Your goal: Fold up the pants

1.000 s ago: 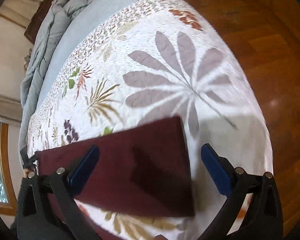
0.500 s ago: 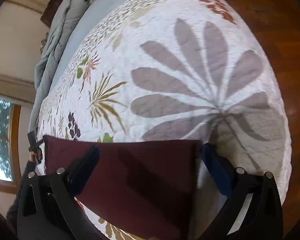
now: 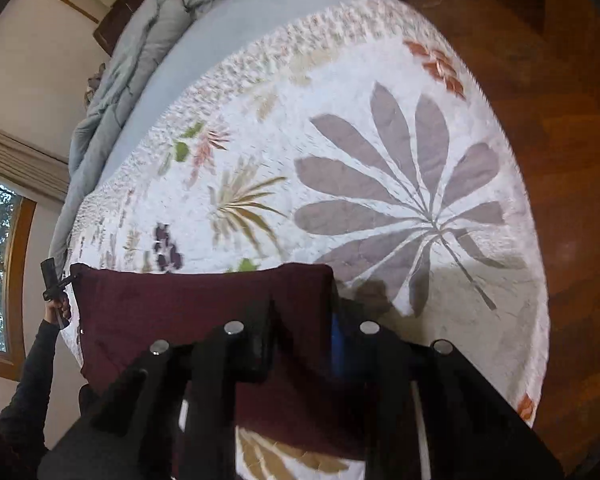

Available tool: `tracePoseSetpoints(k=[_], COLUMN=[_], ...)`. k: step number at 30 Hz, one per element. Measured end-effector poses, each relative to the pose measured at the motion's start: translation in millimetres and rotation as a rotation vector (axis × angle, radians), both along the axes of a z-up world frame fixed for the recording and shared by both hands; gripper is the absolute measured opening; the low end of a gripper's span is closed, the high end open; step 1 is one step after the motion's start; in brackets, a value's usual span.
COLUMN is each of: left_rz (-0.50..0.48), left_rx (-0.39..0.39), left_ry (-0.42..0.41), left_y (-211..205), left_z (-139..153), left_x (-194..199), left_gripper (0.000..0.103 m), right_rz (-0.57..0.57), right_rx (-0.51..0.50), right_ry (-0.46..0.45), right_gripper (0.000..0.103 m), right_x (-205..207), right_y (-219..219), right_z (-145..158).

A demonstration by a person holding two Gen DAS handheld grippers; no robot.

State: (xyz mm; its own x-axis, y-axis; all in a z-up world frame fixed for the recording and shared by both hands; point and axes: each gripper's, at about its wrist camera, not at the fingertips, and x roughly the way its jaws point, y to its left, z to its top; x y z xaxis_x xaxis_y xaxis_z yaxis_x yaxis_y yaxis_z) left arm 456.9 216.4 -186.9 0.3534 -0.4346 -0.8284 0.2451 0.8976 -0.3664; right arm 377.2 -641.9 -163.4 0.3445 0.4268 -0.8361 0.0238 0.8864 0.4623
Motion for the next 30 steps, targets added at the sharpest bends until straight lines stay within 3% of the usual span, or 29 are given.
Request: tracePoseSetpoints(k=[10, 16, 25, 30], left_rz=[0.036, 0.059, 0.065, 0.072], left_rx=[0.013, -0.039, -0.136, -0.164], left_ry=[-0.057, -0.158, -0.299, -0.301], left_y=[-2.8, 0.0, 9.7, 17.1], left_z=[24.9, 58.0, 113.6, 109.8], left_x=[-9.7, -43.0, -146.4, -211.8], left_gripper=[0.018, 0.018, 0.018, 0.018], right_rz=[-0.008, -0.019, -0.100, -0.155], right_rx=[-0.052, -0.065, -0.101, -0.149], right_ry=[-0.035, -0.104, -0.219, -0.259], right_gripper=[0.020, 0.020, 0.020, 0.022], right_x=[-14.2, -36.7, -144.1, -214.4], right_y=[12.3, 14.1, 10.2, 13.1], right_z=[20.6, 49.1, 75.6, 66.0])
